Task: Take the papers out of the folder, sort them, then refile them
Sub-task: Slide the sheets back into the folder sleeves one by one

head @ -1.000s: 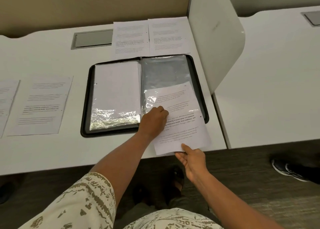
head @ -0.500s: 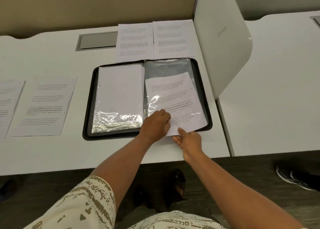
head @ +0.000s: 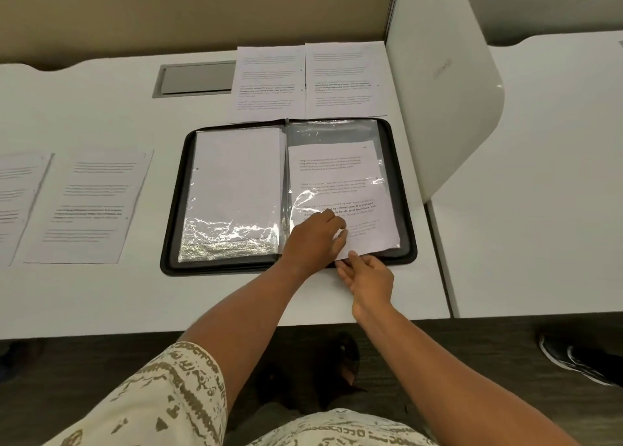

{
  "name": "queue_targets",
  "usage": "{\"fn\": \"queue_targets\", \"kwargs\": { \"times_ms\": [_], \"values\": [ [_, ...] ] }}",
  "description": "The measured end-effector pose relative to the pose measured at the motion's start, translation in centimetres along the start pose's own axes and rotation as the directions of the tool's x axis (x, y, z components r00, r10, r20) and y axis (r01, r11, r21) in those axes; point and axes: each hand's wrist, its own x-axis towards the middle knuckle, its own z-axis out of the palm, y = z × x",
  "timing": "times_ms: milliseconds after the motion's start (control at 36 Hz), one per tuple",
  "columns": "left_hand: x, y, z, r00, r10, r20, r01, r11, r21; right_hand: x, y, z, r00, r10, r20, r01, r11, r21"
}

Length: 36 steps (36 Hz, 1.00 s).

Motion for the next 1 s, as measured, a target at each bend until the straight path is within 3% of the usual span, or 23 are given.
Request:
{"fn": "queue_targets", "kwargs": {
  "times_ms": [278, 583, 667, 722, 778, 833, 889, 944, 1000],
  "values": [
    [0.2, 0.1, -0.7, 1.0, -0.014, 0.025, 0.015, 1.0, -0.027, 2.1, -1.5, 1.9, 0.997, -0.078, 0.008, 0.078, 0.997, -0.01],
    [0.0, 0.0, -0.8, 0.998, -0.002, 0.067, 0.005, 0.999, -0.053, 3.8, -3.7, 3.6, 0.997, 0.008, 0.079, -0.016, 0.994, 0.105],
    [0.0, -0.1, -0.9, 0.998, -0.016, 0.061, 0.02, 0.998, -0.066, 3.6, -4.5, 3.3, 0.982, 0.057, 0.183, -0.054, 0.998, -0.017],
    [0.0, -0.1, -0.9, 0.997, -0.027, 0.068, 0.032, 0.997, -0.069, 3.0, -5.5, 2.5, 0.949, 0.1, 0.299, -0.033, 0.975, -0.221],
    [0.0, 0.0, -0.9, 0.997, -0.045, 0.064, 0.05, 0.996, -0.075, 1.9, -7.0, 1.1, 0.894, 0.187, 0.408, 0.056, 0.856, -0.514],
    [0.0, 0.1, -0.9, 0.997, -0.055, 0.054, 0.059, 0.995, -0.076, 1.4, -8.6, -0.7, 0.877, 0.236, 0.419, 0.154, 0.689, -0.709],
    [0.0, 0.1, -0.9, 0.996, -0.067, 0.058, 0.071, 0.995, -0.076, 1.3, -9.8, -2.1, 0.929, 0.109, 0.354, 0.203, 0.651, -0.732],
    [-0.1, 0.2, -0.9, 0.995, -0.077, 0.067, 0.082, 0.994, -0.075, 1.9, -10.4, -3.2, 0.966, -0.142, 0.217, 0.252, 0.713, -0.655],
    [-0.1, 0.3, -0.9, 0.994, -0.08, 0.08, 0.086, 0.994, -0.073, 2.5, -10.6, -3.5, 0.923, -0.361, 0.134, 0.362, 0.695, -0.621]
  ]
}}
